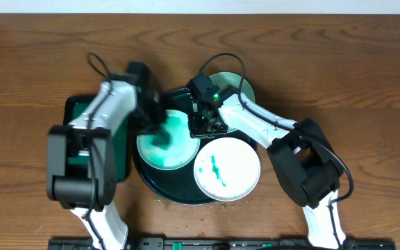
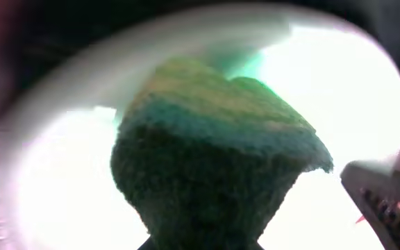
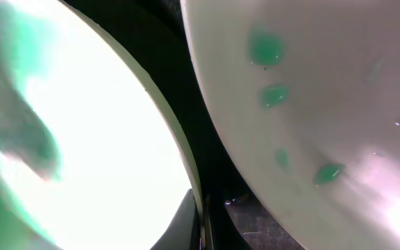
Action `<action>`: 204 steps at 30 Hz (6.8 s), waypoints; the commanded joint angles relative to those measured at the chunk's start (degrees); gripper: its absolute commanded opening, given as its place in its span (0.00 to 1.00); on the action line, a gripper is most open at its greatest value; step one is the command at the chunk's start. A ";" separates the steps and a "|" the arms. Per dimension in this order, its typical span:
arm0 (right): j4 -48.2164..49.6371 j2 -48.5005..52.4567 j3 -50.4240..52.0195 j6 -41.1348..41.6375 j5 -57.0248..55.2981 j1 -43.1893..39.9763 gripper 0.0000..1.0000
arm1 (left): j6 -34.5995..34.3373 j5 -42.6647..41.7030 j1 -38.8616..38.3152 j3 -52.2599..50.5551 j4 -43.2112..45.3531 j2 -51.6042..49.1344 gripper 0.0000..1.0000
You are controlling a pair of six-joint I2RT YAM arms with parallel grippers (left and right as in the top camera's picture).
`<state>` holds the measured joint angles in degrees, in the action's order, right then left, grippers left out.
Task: Clean dirty plates on tray and stack at the side
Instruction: 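Withdraw the left gripper with sponge toward the green tray, then lift the scrubbed plate with the right gripper and place it right of tray, then grip the rim of the bottom plate with the right gripper, then scrub the bottom plate with the sponge in the left gripper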
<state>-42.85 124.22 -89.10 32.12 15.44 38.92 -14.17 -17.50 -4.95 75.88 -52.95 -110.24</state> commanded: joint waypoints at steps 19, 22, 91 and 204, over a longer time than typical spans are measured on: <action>3.23 -8.31 -0.07 -16.52 -1.55 -0.79 0.01 | 0.22 15.47 19.85 13.84 -7.85 9.44 0.08; 2.99 -11.72 -0.07 -17.68 -8.76 0.31 0.01 | 0.22 15.47 21.11 13.84 -7.85 9.44 0.07; -21.14 -38.77 1.20 -8.57 -5.22 -42.40 0.01 | 0.17 15.43 22.01 13.81 -7.85 9.40 0.07; 10.43 -8.76 17.42 0.61 4.55 -2.51 0.01 | -9.88 3.39 -5.92 -8.13 -4.55 9.40 0.08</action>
<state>-32.16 114.13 -71.16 31.66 21.04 37.41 -19.03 -14.46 -8.97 72.34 -59.44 -100.79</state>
